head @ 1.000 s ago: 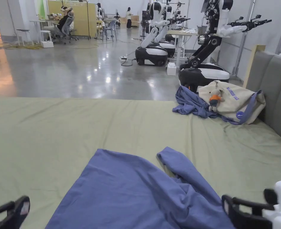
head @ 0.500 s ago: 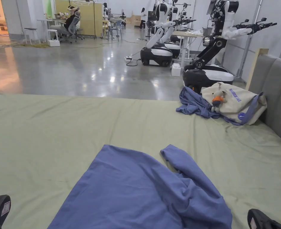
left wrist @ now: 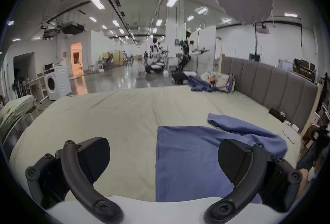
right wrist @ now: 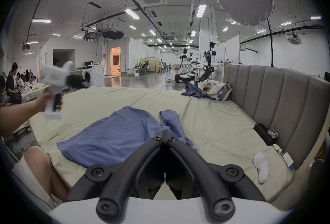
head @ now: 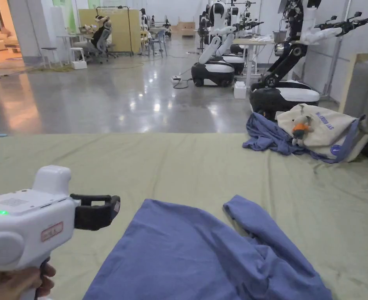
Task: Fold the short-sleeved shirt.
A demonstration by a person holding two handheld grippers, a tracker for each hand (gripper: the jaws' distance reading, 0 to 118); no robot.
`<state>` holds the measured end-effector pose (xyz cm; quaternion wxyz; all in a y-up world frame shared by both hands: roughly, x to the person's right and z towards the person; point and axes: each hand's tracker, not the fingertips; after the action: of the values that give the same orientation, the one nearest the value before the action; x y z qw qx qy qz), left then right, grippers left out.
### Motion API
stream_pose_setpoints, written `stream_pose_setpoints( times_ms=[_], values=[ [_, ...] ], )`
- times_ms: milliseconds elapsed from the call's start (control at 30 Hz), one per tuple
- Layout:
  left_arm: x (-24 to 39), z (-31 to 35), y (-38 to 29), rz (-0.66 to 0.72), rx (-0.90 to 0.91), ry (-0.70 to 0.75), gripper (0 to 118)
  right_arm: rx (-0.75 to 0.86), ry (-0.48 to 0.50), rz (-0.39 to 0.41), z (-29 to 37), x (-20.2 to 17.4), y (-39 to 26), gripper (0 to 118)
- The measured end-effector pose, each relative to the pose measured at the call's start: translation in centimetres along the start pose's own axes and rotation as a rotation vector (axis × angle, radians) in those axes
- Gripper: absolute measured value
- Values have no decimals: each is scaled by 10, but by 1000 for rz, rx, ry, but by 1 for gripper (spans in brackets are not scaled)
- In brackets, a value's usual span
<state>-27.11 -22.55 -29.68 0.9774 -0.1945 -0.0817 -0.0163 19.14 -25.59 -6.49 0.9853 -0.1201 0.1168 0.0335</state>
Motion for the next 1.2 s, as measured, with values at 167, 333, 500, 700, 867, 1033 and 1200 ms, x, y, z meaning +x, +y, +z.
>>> stream_pose_setpoints(
  times_ms=[167, 333, 500, 700, 867, 1033, 1200],
  values=[
    [-10, -144, 25, -90, -166, -58, 118, -47, 28, -16, -13, 9, 0, 2],
    [-15, -249, 11, -124, -360, -89, 118, -95, 28, -9, -26, 20, -1, 2],
    [-23, -297, -10, -97, -402, -68, 118, -122, 24, 3, -33, 26, 2, 2],
    [-18, -310, -34, -118, -491, -60, 118, -128, 25, 3, -38, 23, 6, 2],
    [-4, -283, -35, -164, -429, -125, 3, -145, 25, 16, -37, 23, 4, 2],
    [1, -262, -29, -191, -439, -119, 3, -149, 16, 7, -35, 23, 2, 2],
    [-16, -225, -19, -103, -369, -97, 3, -132, 4, -39, -46, 32, 15, 52]
  ],
)
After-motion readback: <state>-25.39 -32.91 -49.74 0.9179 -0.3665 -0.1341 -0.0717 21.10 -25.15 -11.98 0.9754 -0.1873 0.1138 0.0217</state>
